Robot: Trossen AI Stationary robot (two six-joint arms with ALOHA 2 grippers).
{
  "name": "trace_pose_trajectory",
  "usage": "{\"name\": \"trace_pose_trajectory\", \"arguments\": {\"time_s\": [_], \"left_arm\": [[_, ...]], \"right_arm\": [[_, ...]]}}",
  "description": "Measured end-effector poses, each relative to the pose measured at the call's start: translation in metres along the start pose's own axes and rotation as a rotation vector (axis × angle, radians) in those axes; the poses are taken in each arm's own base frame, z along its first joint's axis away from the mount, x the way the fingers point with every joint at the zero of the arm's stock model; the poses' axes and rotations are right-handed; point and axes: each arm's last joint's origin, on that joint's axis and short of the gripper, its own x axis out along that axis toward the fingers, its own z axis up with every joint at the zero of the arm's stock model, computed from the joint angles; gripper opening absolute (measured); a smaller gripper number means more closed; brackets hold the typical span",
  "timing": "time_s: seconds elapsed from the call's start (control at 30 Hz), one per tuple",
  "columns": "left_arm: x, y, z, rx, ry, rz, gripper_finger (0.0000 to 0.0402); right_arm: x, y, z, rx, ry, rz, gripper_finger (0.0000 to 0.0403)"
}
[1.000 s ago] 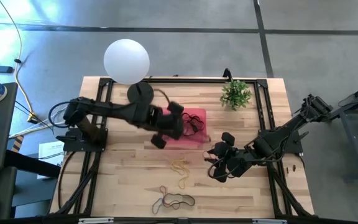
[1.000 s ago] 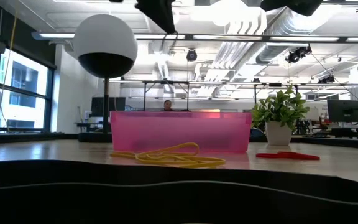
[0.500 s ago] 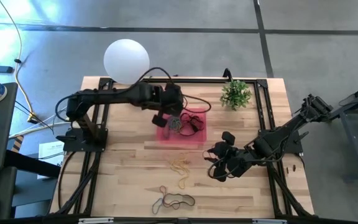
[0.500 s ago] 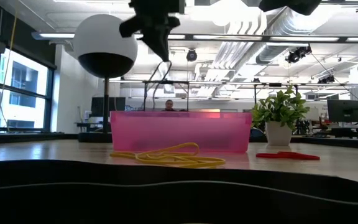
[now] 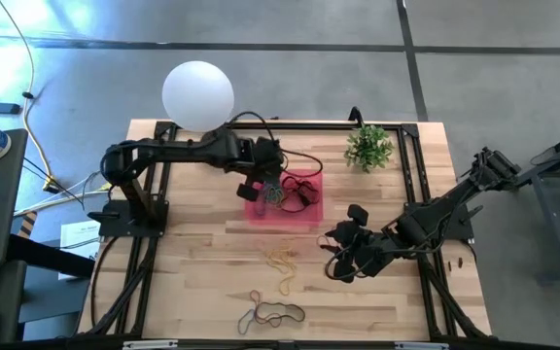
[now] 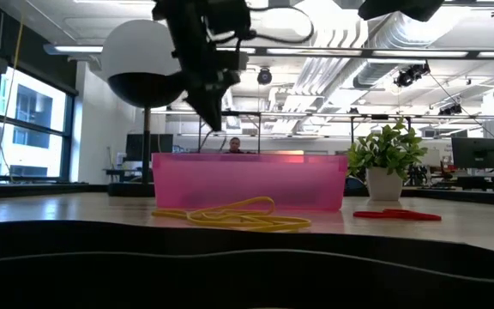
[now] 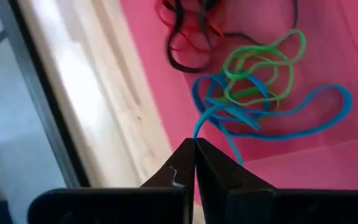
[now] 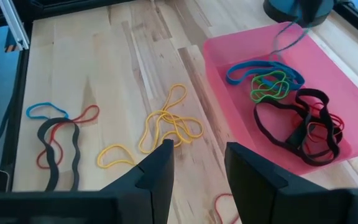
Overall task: Pick and place rubber bands into bin
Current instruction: Put the blue rubber band into the red bin, then put the red rubber band into the red bin
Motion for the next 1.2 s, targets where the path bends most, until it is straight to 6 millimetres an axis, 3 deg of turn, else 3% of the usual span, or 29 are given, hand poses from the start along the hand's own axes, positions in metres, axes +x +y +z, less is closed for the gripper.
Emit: {"name": "trace_pose_trajectory", "arguments": {"time_s": [0.2,0.4,0.73,0.97,1.2], "left_arm": [[0.021,-0.014,-0.009,-0.005,0.002,-0.05,0.0],[0.025,-0.018,-0.01,-0.048,-0.005,-0.065,0.0011],[0.023,-0.02,-0.009,-0.054,-0.043,-0.136,0.0122],[-0.008,-0.023,0.015,-0.046,-0.145,-0.184,0.0162],[-0.063,-0.059,0.052,0.036,-0.305,-0.15,0.015]], "right_arm": [[0.0,-0.001,0.0,-0.014,-0.019,-0.027,0.0134],[0.003,-0.004,0.003,-0.005,-0.016,-0.037,0.0134],[0.008,-0.009,0.001,-0.003,0.043,-0.039,0.0134],[0.017,0.0,-0.023,-0.04,0.21,-0.051,0.0134],[0.031,0.01,-0.043,-0.092,0.3,-0.084,0.0134]]}}
